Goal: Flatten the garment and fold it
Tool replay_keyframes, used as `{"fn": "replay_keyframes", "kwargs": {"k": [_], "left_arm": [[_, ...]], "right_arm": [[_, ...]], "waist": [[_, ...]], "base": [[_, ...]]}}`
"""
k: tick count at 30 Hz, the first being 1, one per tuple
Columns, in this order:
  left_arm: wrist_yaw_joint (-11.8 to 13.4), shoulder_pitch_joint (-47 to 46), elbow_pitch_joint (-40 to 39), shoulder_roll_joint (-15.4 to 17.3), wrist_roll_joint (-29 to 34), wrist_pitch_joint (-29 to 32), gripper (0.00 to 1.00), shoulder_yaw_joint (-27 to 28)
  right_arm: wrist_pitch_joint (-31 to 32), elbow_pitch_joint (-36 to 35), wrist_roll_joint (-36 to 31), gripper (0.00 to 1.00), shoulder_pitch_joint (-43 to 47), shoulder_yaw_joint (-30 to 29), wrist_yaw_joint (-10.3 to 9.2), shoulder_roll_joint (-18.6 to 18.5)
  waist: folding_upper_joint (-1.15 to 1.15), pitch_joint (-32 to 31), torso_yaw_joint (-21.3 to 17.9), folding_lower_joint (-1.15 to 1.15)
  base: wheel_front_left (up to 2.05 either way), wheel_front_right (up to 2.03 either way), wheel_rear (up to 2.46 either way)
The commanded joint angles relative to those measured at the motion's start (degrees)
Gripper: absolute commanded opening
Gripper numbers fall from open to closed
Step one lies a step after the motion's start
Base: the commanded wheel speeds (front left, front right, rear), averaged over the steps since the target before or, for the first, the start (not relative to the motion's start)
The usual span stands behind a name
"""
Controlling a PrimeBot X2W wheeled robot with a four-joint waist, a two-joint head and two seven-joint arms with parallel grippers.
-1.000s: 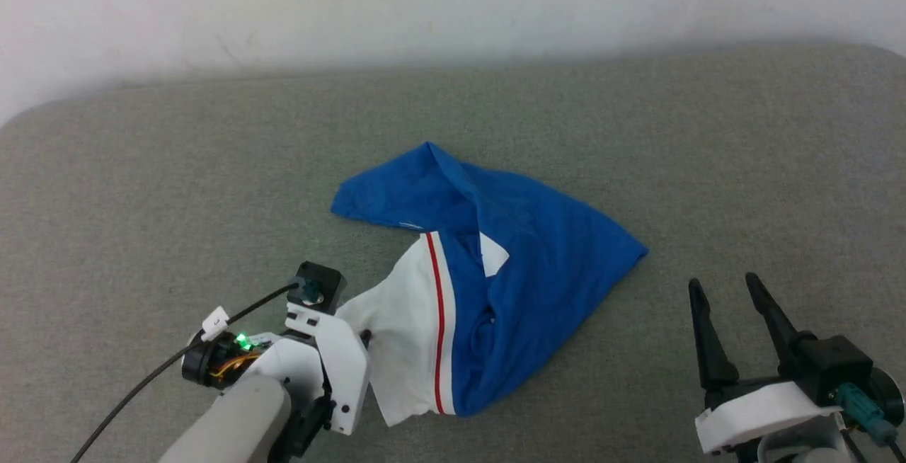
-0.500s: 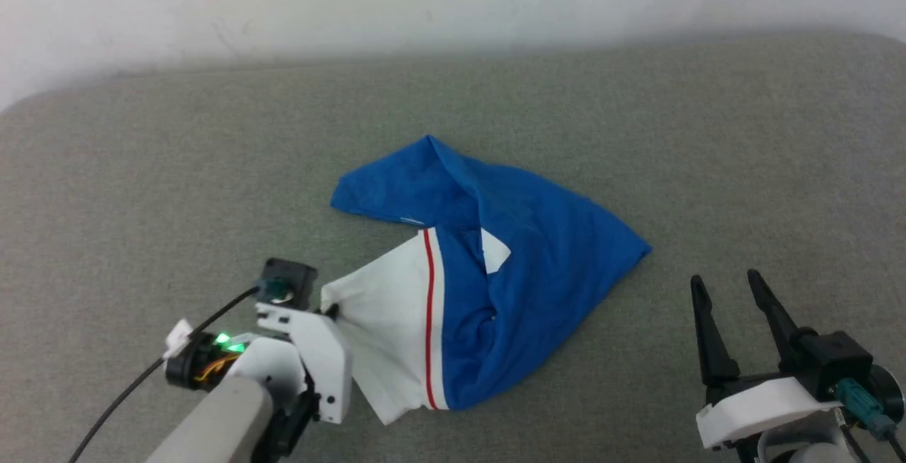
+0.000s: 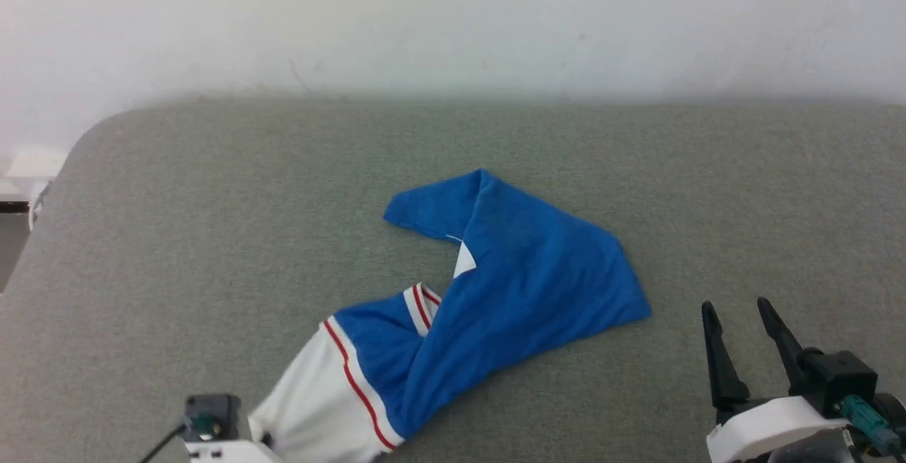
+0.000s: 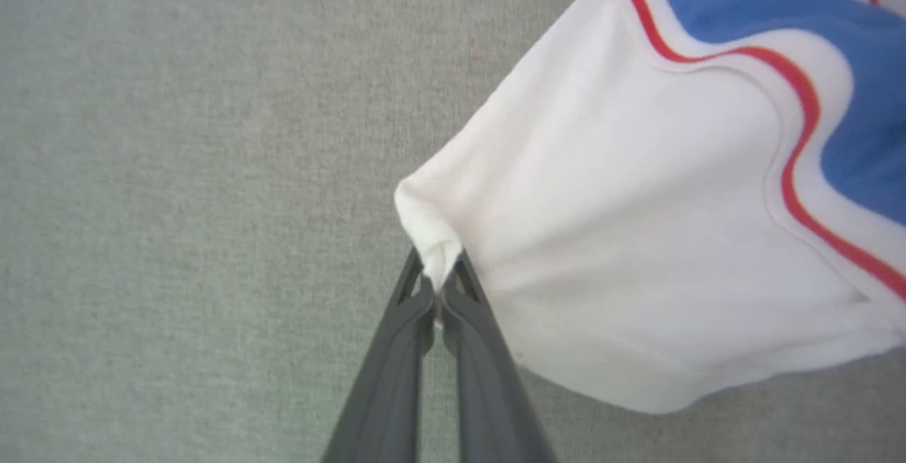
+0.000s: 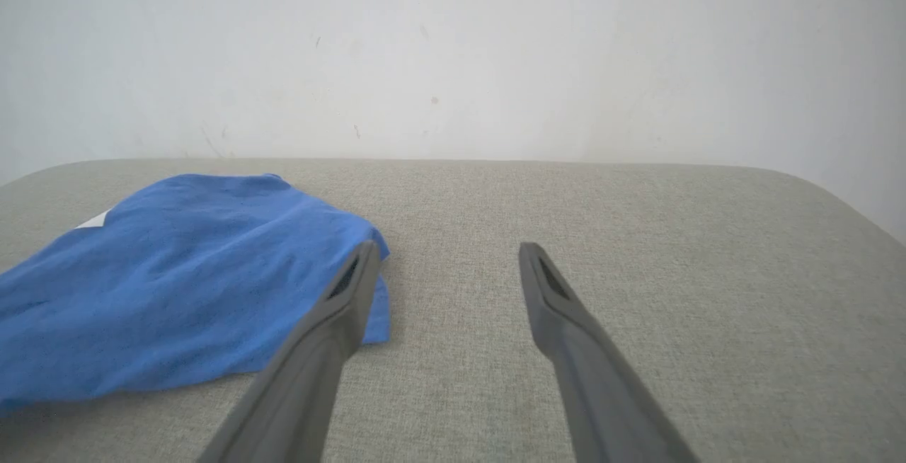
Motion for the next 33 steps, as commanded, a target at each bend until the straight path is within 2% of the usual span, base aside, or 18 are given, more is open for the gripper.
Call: {"fn": "replay_keyframes", "kwargs": {"k": [1, 2, 3, 6, 10, 16, 19, 21, 25, 33], "left_arm": [[0.26, 1.92, -1.62, -0.12, -0.85, 1.74, 0.25, -0.99], [0.1, 2.45, -2.57, -0.5, -1.31, 2.12, 0.71, -1.33], [0.01, 2.6, -3.37, -0.83, -1.32, 1.79, 1.0, -1.54], [0.23, 2.32, -4.29, -1.29, -0.61, 0.41, 1.0, -1.7], [-1.41, 0.14, -6.01, -2.41, 0.95, -4.59, 1.0, -1.89], [-5.03, -3.49, -6.72, -3.69, 4.86, -18.2, 1.0, -1.47], [-6.93, -5.01, -5.48, -4.56, 7.05, -26.14, 1.0, -1.31], [-8.36, -5.61, -4.64, -5.31, 8.48, -28.27, 1.0, -1.32], [-10.21, -5.65, -5.75, -8.16, 12.56, -29.08, 1.0, 1.28], [-16.18, -3.62, -7.91, -14.37, 20.86, -29.12, 1.0, 4.57]], "right_arm": [[0.37, 0.28, -0.29, 1.0, 0.65, -0.36, -0.05, 0.13], [0.55, 0.35, -0.29, 1.0, 0.76, -0.53, -0.05, 0.13], [0.73, 0.45, -0.28, 1.0, 0.81, -0.64, -0.05, 0.13], [1.12, 0.6, -0.25, 1.0, 0.76, -0.79, -0.05, 0.13], [1.28, -0.12, -0.74, 1.0, 0.17, -1.77, -0.05, 0.13], [6.25, -0.99, -1.49, 1.0, -2.07, -1.48, -0.05, 0.13], [13.65, -0.26, -3.86, 1.0, -4.18, 1.84, -0.05, -1.54], [18.67, 0.21, -3.77, 1.0, -6.18, 4.09, -0.05, -3.24], [29.35, 1.54, 0.24, 1.0, -10.97, 6.65, -0.05, -6.44], [50.26, 6.42, 5.77, 1.0, -17.58, 6.24, -0.05, -11.52]], "waist": [[0.0, -1.24, 1.8, 0.01], [0.0, -1.37, 2.17, 0.01], [0.0, -1.55, 2.54, 0.01], [0.0, -1.92, 3.21, 0.01], [0.0, -2.75, 4.99, 0.01], [0.0, -3.04, 7.35, 0.01], [0.0, -2.61, 8.32, 0.01], [0.0, -1.98, 8.92, 0.01], [0.0, -0.33, 10.23, 0.01], [0.0, 2.3, 14.21, 0.01]], "base": [[0.0, 0.0, 0.0], [0.0, 0.0, 0.0], [0.0, 0.0, 0.0], [0.0, 0.0, 0.0], [0.0, 0.0, 0.0], [0.0, 0.0, 0.0], [0.0, 0.0, 0.0], [0.0, 0.0, 0.0], [0.0, 0.0, 0.0], [0.0, 0.0, 0.0]]}}
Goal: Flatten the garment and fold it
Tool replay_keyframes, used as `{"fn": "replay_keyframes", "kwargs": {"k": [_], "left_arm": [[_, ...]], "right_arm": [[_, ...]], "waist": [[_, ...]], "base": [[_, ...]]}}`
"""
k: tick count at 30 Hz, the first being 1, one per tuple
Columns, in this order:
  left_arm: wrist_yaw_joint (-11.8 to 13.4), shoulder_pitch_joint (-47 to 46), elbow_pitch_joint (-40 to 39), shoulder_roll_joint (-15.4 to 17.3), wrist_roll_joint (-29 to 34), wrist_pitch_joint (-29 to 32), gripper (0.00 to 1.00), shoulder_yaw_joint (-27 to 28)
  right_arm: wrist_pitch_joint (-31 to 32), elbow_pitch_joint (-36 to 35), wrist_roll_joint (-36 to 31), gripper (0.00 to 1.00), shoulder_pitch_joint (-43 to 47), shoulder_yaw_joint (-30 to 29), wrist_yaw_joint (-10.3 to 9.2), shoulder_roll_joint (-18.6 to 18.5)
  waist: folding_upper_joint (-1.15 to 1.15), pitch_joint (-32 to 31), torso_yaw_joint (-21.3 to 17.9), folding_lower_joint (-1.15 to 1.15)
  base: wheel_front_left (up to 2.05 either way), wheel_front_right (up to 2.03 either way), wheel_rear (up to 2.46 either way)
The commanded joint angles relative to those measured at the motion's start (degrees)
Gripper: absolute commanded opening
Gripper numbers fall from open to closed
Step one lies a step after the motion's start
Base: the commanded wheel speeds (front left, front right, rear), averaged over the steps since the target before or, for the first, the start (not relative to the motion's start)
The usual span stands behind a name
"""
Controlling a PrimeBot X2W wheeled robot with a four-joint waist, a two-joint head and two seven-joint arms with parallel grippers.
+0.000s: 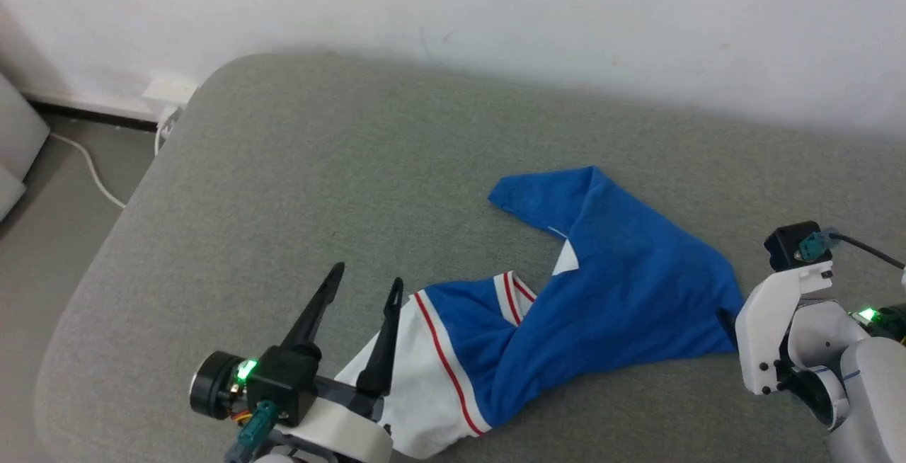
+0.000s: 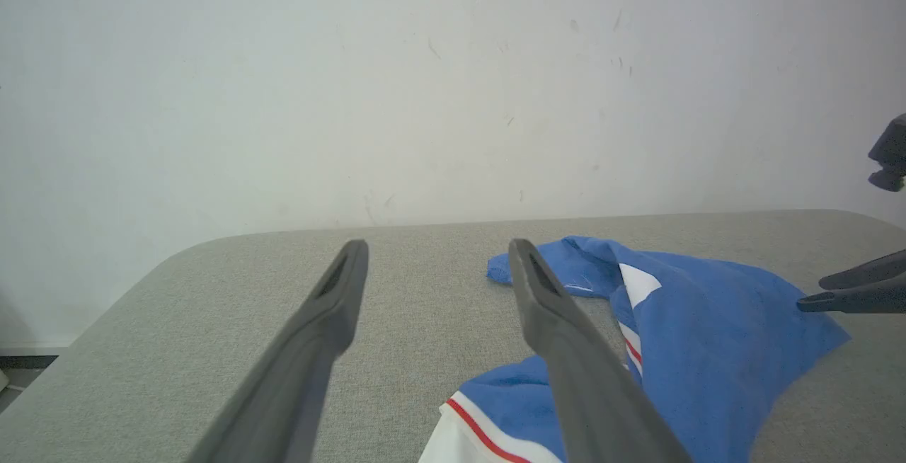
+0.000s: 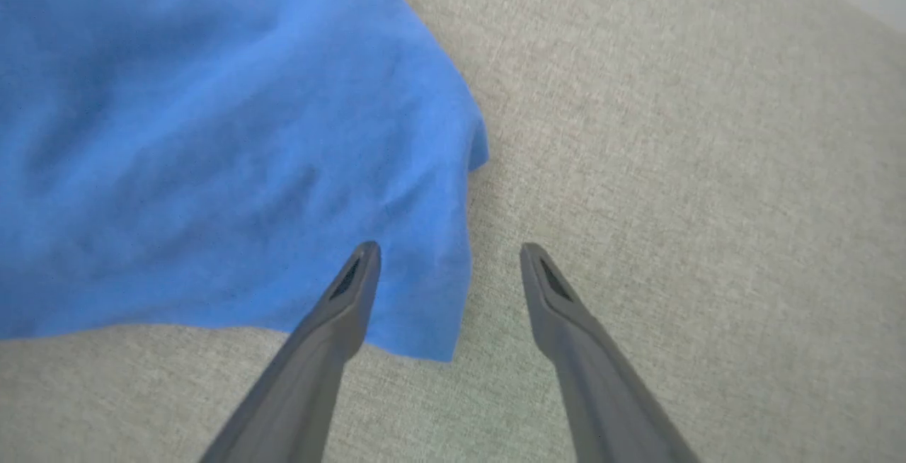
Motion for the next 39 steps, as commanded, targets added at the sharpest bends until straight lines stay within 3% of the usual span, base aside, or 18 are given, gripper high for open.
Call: {"fn": "replay_keyframes", "kwargs": {"k": [1, 5, 10, 11, 12, 13, 18, 24, 30, 35, 39], "left_arm": [[-0.77, 0.58, -0.24, -0.82, 1.03, -0.26, 1.0, 0.56], [-3.18, 0.83, 0.33, -3.07, 3.41, -0.26, 1.0, 1.76], [-5.39, 0.99, 0.98, -5.09, 5.46, -0.26, 1.0, 3.44], [-5.76, 1.06, 1.14, -5.42, 5.74, -0.26, 1.0, 3.78], [-6.08, 1.17, 1.3, -5.72, 5.99, -0.26, 1.0, 4.17], [-6.35, 1.36, 1.48, -5.94, 6.23, -0.27, 1.0, 4.59], [-7.68, 2.37, 2.47, -6.66, 7.16, -0.27, 1.0, 6.35], [-8.26, 3.8, 3.92, -7.25, 7.63, -0.27, 1.0, 8.74], [-8.96, 4.66, 4.28, -8.07, 7.88, -0.27, 1.0, 10.35], [-9.38, 4.7, 4.33, -8.92, 8.13, -0.27, 1.0, 11.4], [-9.96, 4.14, 4.74, -9.41, 8.58, -0.27, 1.0, 11.54]], "right_arm": [[1.53, 0.83, 0.49, 1.0, -0.97, 0.17, -0.05, -0.43], [4.49, 3.44, 0.42, 1.0, -1.7, 0.36, -0.05, -1.09], [3.96, 7.51, -0.75, 1.0, -1.68, 0.4, -0.05, -0.99], [3.91, 8.24, -0.78, 0.51, -1.57, 0.76, -0.05, -1.08], [3.51, 8.68, -0.82, 0.13, -1.54, 1.01, -0.05, -1.22], [2.86, 8.9, -0.97, 0.0, -1.57, 1.15, -0.05, -1.38], [-0.49, 7.19, -0.52, 0.0, -1.4, 0.22, -0.05, -1.69], [-1.83, -2.27, 0.55, 0.0, 1.51, -3.7, -0.05, -2.73], [2.39, -15.63, -1.19, 0.0, 9.63, -11.4, -0.05, -2.67], [8.85, -24.71, -2.26, 0.0, 20.17, -16.88, -0.05, 0.42], [12.21, -27.85, -3.61, 0.0, 27.46, -21.44, -0.05, 3.42]], "waist": [[0.0, 1.43, 2.03, -0.01], [0.0, 1.99, 3.41, -0.01], [0.0, 2.44, 4.05, -0.01], [0.0, 2.42, 4.05, -0.01], [0.0, 2.31, 3.95, -0.01], [0.0, 2.13, 3.69, -0.01], [0.0, 0.4, 1.03, -0.01], [0.0, -2.18, -4.59, -0.01], [0.0, -3.46, -10.24, -0.01], [0.0, -3.3, -13.5, -0.01], [0.0, -2.76, -14.34, -0.01]], "base": [[0.0, 0.0, 0.0], [0.0, 0.0, 0.0], [0.0, 0.0, 0.0], [0.0, 0.0, 0.0], [0.0, 0.0, 0.0], [0.0, 0.0, 0.0], [0.0, 0.0, 0.0], [0.0, 0.0, 0.0], [0.0, 0.0, 0.0], [0.0, 0.0, 0.0], [0.0, 0.0, 0.0]]}}
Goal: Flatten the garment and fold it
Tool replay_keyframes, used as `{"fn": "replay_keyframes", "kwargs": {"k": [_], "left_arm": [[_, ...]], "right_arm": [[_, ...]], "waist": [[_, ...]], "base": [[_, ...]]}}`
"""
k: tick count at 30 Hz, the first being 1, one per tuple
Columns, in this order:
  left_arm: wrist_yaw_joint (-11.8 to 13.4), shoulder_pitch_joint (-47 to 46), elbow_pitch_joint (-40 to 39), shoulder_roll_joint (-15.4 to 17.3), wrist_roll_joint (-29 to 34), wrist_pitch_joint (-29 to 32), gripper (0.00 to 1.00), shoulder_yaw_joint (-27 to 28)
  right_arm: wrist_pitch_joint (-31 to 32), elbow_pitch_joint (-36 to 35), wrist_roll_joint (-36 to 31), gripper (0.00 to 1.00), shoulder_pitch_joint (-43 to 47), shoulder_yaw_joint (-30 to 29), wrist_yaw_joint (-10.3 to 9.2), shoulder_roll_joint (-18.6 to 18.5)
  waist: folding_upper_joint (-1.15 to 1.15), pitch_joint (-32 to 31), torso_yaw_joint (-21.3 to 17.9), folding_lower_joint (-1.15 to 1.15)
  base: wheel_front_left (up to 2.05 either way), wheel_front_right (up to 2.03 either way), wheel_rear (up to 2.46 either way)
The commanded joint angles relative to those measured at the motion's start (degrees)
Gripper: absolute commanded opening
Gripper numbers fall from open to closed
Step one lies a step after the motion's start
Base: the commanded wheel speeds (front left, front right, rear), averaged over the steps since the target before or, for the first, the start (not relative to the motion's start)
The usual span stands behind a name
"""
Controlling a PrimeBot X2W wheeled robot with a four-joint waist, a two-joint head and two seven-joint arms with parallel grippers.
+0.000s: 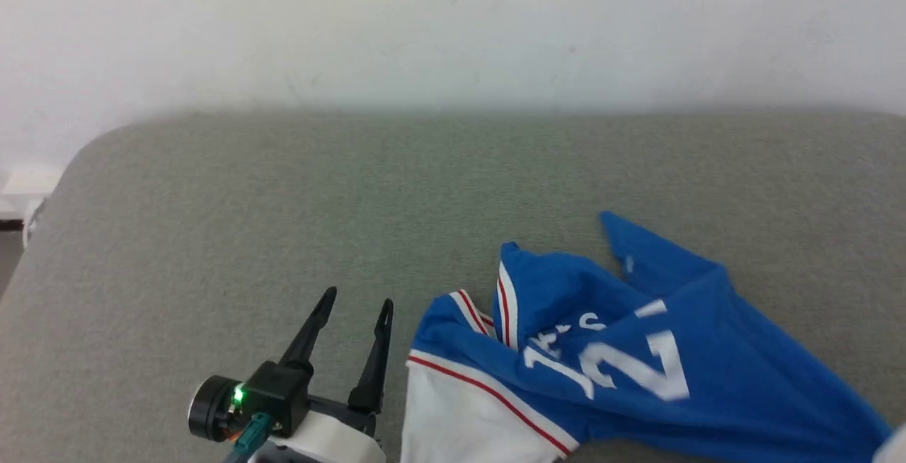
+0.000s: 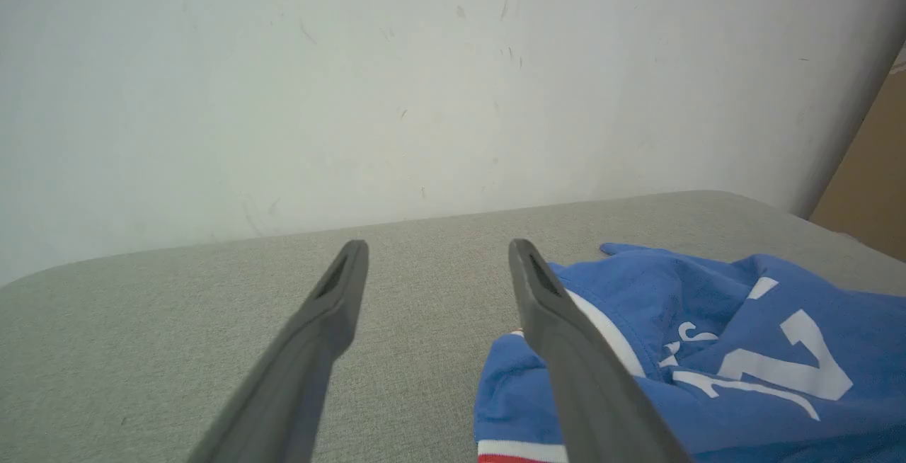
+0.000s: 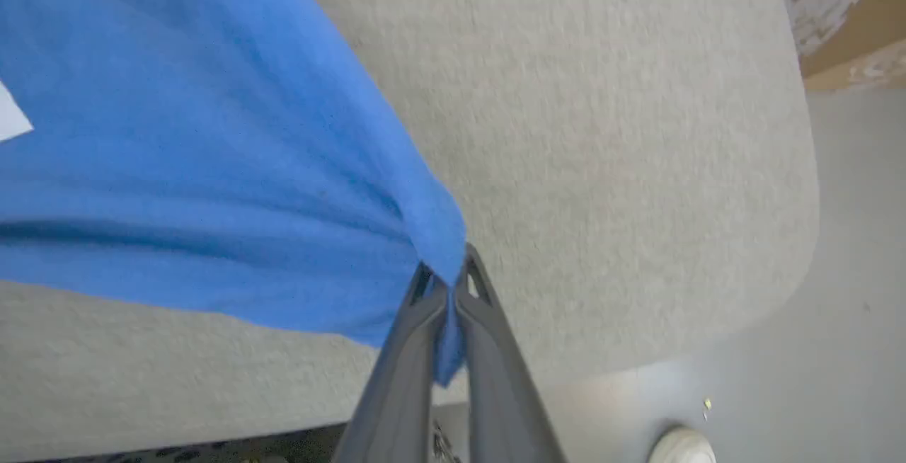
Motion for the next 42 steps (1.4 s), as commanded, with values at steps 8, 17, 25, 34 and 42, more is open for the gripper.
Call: {"fn": "replay_keyframes", "kwargs": {"k": [8, 17, 25, 34, 42], "left_arm": [[-1.17, -0.71, 1.39, -0.8, 0.85, -0.27, 1.0, 0.9], [-2.15, -0.35, 5.09, -1.43, -1.09, -0.27, 1.0, 0.39], [-2.98, -4.32, 10.0, -0.4, -6.02, 11.08, 1.0, -4.6], [-3.09, -11.39, 6.59, 3.13, -11.4, 41.87, 1.0, -9.0], [-2.44, -13.13, 8.66, 5.7, -11.97, 52.54, 1.0, -9.93]], "right_arm": [[0.23, 1.67, -0.75, 1.0, 6.17, 1.39, -0.05, 4.42], [-14.94, -1.11, 4.82, 1.0, -4.64, 6.15, -0.05, 2.81], [-33.08, -2.15, 4.39, 1.0, -9.79, 7.37, -0.05, 1.38], [-44.0, -0.92, 0.91, 1.0, -10.38, 7.12, -0.05, 5.31], [-47.93, 1.89, -0.96, 1.0, -12.13, 8.08, -0.05, 6.42]], "waist": [[0.0, 0.63, -0.86, 0.01], [0.0, -0.14, -0.13, 0.01], [0.0, 1.53, -0.89, 0.01], [0.0, 6.84, -3.45, 0.01], [0.0, 10.26, -5.67, 0.01]], "base": [[0.0, 0.0, 0.0], [0.0, 0.0, 0.0], [0.0, 0.0, 0.0], [0.0, 0.0, 0.0], [0.0, 0.0, 0.0]]}}
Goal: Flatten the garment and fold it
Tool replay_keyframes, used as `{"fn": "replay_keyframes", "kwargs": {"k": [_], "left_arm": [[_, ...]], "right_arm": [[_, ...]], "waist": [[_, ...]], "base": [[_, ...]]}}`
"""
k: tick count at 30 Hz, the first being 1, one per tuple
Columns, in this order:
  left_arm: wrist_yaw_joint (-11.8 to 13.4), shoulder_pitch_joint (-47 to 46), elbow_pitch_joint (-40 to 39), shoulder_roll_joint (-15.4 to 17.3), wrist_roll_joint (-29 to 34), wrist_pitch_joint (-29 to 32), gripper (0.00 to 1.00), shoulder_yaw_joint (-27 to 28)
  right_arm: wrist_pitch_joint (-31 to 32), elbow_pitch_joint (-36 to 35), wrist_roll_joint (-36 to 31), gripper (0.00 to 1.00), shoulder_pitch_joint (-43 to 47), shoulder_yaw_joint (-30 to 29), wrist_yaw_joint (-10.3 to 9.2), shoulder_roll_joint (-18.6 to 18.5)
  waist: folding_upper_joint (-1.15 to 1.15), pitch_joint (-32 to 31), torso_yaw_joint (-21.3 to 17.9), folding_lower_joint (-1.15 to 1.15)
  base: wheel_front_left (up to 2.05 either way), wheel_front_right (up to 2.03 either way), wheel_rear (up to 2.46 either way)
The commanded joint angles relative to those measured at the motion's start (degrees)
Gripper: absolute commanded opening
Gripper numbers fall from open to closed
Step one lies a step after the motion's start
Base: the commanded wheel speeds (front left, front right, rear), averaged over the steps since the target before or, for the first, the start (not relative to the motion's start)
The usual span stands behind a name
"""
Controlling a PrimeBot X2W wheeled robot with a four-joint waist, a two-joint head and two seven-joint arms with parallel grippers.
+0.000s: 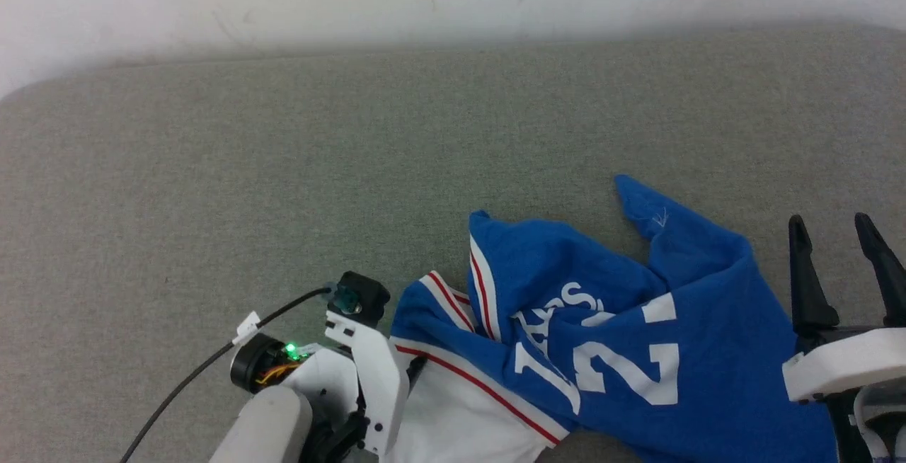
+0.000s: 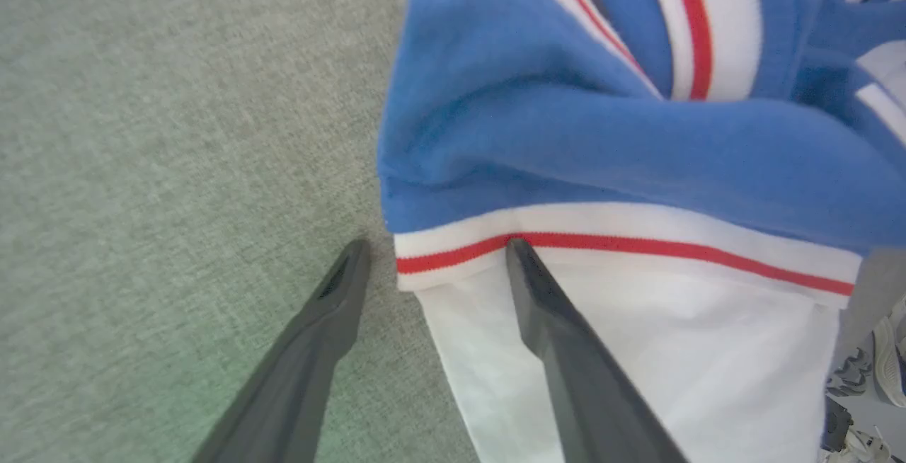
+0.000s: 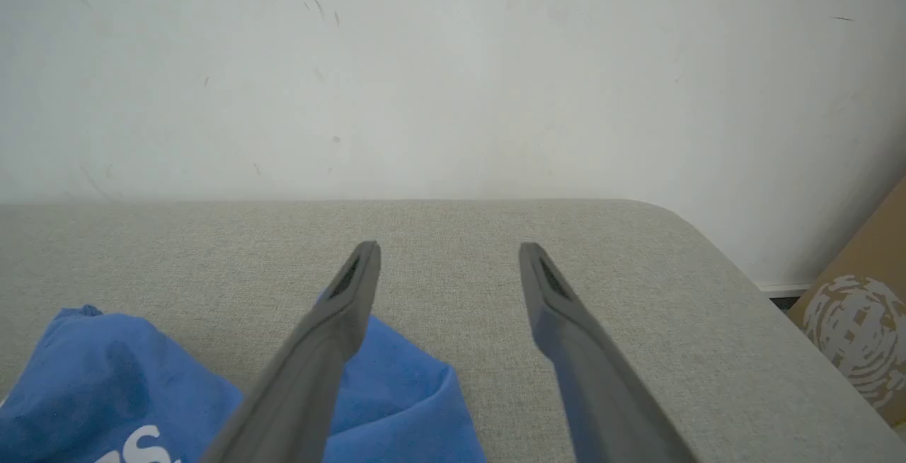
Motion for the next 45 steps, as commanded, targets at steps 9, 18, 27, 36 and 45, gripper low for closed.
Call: {"fn": "replay_keyframes", "kwargs": {"k": [9, 18, 27, 36, 45], "left_arm": [[2.36, -0.49, 0.3, 1.97, -0.17, -5.83, 0.0, 3.54], [8.53, -0.93, -2.79, 6.25, 0.96, -18.15, 0.0, 12.88], [12.99, 5.04, -0.66, 7.8, -0.02, -20.54, 1.0, 17.91], [11.39, 7.03, 0.96, 3.35, -2.54, -32.36, 1.0, 17.87], [5.32, 10.09, -1.55, 1.85, 0.06, -51.22, 1.0, 15.53]], "right_arm": [[-1.83, 3.05, -1.41, 1.0, -1.2, -0.12, -0.05, 0.88], [-0.39, 5.52, -2.36, 1.0, -0.28, -1.11, -0.05, 1.57], [3.38, 8.01, -2.43, 1.0, 1.3, -2.08, -0.05, 2.15], [5.16, 10.1, -1.22, 1.0, 2.14, -1.84, -0.05, 2.29], [8.42, 11.19, -0.91, 1.0, 2.35, 0.2, -0.05, 0.64]], "waist": [[0.0, 0.41, -1.11, 0.0], [0.0, -4.1, 1.23, 0.0], [0.0, -5.67, 3.56, 0.0], [0.0, -7.6, 6.09, 0.0], [0.0, -10.0, 9.01, 0.0]], "base": [[0.0, 0.0, 0.0], [0.0, 0.0, 0.0], [0.0, 0.0, 0.0], [0.0, 0.0, 0.0], [0.0, 0.0, 0.0]]}}
